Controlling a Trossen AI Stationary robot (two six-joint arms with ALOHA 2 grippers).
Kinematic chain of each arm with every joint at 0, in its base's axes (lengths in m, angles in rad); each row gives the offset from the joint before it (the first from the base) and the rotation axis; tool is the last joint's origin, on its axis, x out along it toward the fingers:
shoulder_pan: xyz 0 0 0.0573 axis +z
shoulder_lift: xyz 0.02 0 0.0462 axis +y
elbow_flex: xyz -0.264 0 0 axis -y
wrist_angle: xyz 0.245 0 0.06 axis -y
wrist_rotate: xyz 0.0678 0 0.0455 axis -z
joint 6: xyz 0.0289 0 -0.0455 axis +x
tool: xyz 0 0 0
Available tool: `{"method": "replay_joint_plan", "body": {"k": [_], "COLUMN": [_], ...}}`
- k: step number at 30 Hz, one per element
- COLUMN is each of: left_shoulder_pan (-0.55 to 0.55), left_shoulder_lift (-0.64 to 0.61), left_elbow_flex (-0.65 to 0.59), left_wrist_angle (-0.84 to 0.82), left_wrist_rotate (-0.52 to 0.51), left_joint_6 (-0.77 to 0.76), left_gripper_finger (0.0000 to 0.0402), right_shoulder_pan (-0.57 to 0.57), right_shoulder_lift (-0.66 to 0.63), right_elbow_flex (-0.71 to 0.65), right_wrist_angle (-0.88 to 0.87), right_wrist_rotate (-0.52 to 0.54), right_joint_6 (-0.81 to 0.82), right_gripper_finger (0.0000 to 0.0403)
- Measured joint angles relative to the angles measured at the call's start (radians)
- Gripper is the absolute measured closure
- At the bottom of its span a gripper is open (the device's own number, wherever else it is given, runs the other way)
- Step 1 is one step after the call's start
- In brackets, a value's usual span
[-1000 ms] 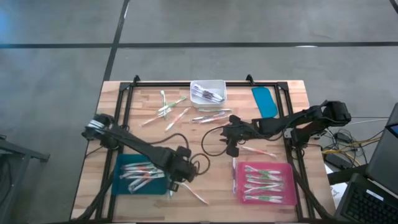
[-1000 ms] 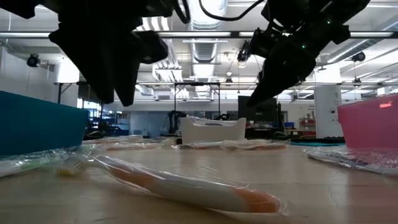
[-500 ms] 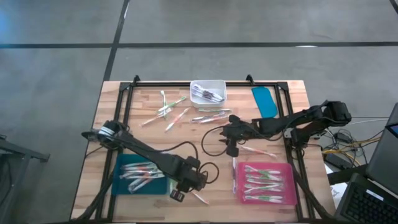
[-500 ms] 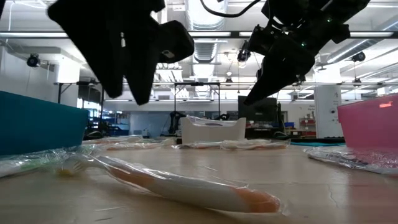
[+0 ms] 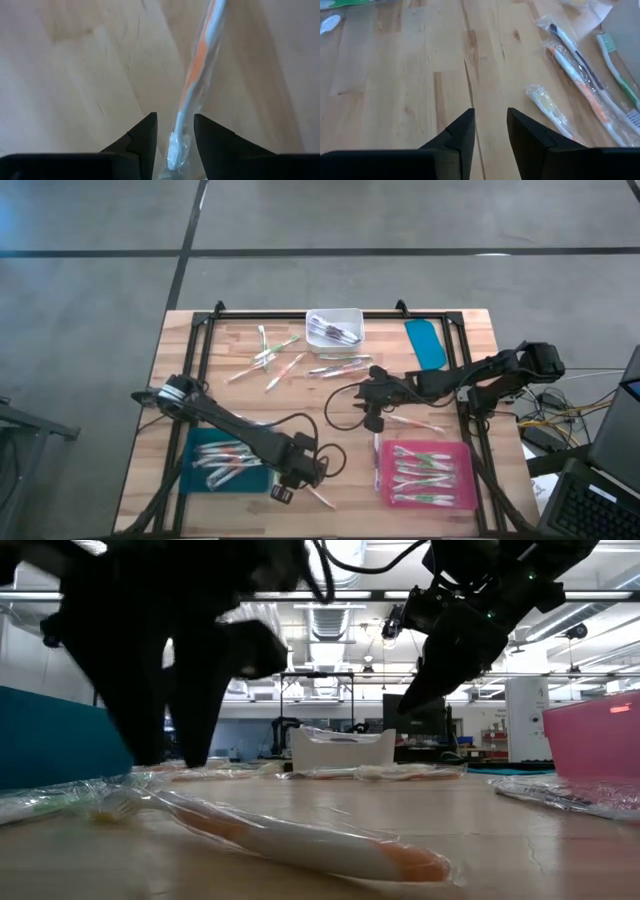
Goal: Pick & Place Toothbrushes
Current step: Put the orange toothbrush into the blue bin
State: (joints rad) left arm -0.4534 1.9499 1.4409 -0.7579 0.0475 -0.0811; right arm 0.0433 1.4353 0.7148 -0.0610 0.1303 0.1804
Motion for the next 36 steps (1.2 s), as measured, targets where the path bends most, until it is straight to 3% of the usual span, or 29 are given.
{"method": "replay_joint_plan", "body": {"k": [14,20,27,36], "left_shoulder_pan": [0.0,0.002,0.007,0.03], "left_shoulder_lift": [-0.005,-0.007,-0.003,-0.018], "left_elbow_flex": [-0.134,-0.151,-0.128,-0.072], "left_wrist_angle": [0.076,0.104,0.105,0.084], "left_wrist_rotate": [0.0,-0.002,-0.002,-0.088], "left_joint_6": [-0.049,-0.012,0.029,0.024], "left_gripper_finger": [0.027,0.0308,0.0388,0.0388], "right_shoulder_pan": [-0.007,-0.022,-0.048,-0.058], "right_shoulder_lift": [0.0,0.0,-0.002,-0.031], "right_elbow_flex": [0.082,0.131,0.136,0.149], "right_wrist_angle": [0.032,0.038,-0.003,-0.194], "right_wrist_rotate": [0.003,0.006,0.012,0.012], "right_joint_6": [-0.219,-0.271,-0.265,-0.209], "right_gripper_finger": [0.025,0.0243,0.0267,0.031]}}
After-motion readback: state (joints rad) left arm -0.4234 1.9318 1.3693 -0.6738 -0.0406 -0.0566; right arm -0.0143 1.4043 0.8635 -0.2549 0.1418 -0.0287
